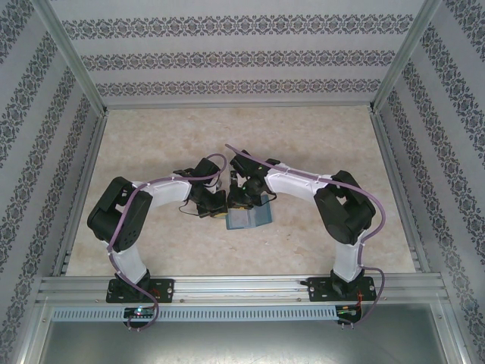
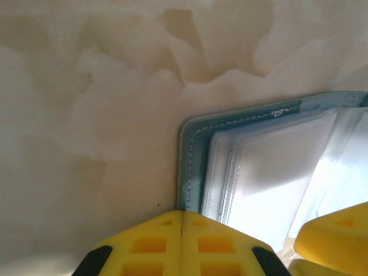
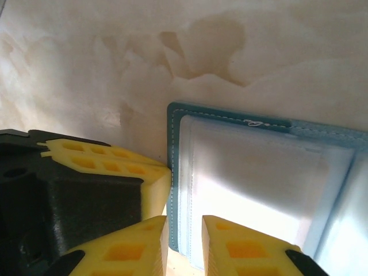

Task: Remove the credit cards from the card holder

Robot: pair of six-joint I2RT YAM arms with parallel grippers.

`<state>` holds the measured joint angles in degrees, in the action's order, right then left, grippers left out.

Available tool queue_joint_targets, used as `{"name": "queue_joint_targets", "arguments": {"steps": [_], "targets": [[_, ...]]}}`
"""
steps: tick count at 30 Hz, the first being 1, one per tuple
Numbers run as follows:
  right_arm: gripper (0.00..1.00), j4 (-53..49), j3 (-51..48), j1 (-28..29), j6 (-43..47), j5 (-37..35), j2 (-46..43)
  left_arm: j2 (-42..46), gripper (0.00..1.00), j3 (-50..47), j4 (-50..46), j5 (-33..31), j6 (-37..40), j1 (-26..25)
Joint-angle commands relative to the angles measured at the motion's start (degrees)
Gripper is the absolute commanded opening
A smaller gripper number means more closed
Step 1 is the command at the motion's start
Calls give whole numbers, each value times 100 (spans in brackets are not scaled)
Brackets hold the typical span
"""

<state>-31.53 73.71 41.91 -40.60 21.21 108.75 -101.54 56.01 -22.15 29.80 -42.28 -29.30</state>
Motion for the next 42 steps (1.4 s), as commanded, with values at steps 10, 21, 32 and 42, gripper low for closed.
{"name": "queue_joint_targets", "arguments": {"steps": [10, 21, 32, 42], "targets": [[28, -475, 77, 120, 65, -416, 312, -62, 2, -75, 27, 39, 65, -69], [35, -932, 195, 138, 152, -922, 253, -120, 2, -55, 9, 49, 91, -70], [47, -1142, 244, 164, 209, -1184, 199, -120, 2, -63, 18, 48, 86, -70], [52, -1295, 271, 183, 229, -1427, 70, -127, 2, -29, 9, 52, 78, -73]]}}
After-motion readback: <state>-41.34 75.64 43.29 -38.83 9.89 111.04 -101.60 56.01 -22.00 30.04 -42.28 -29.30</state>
